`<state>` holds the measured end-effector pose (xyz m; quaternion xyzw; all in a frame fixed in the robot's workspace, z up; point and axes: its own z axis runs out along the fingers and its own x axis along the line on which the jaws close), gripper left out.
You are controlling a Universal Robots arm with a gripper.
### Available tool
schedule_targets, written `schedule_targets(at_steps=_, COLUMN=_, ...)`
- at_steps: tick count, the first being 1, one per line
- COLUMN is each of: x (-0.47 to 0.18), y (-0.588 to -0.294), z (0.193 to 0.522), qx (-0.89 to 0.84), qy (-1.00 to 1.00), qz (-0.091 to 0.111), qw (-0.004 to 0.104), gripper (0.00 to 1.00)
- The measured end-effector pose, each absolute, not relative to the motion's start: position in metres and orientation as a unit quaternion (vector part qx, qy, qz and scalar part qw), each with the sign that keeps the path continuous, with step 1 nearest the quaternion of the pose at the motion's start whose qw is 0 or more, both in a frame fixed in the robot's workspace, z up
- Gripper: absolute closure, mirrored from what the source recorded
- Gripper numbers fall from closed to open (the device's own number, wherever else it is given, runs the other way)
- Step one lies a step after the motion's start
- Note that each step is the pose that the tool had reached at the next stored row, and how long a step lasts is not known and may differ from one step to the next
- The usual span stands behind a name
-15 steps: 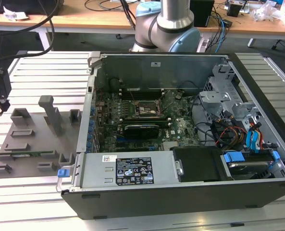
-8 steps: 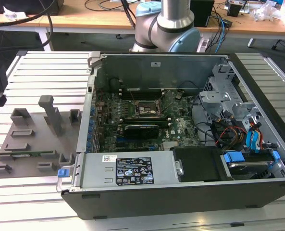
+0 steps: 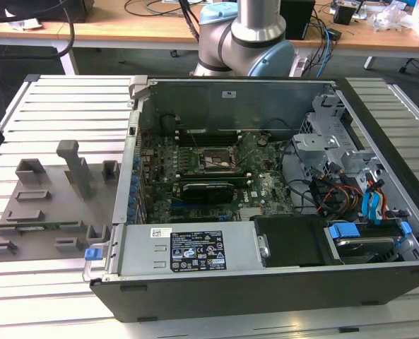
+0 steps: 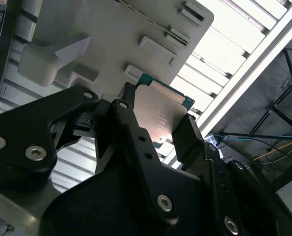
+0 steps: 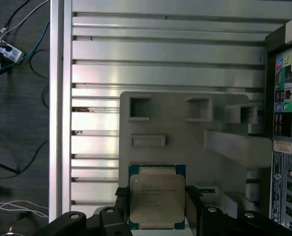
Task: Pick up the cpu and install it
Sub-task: 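Pick up the cpu and move it towards the insertion slot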
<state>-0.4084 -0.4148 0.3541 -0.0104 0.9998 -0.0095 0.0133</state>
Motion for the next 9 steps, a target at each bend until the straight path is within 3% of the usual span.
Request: schedule_targets(at_steps=9, x=-0.408, y=-0.415, z=0.374, qx=-0.01, qy=1.0, qz=-0.009, qw=0.013, gripper=0.45)
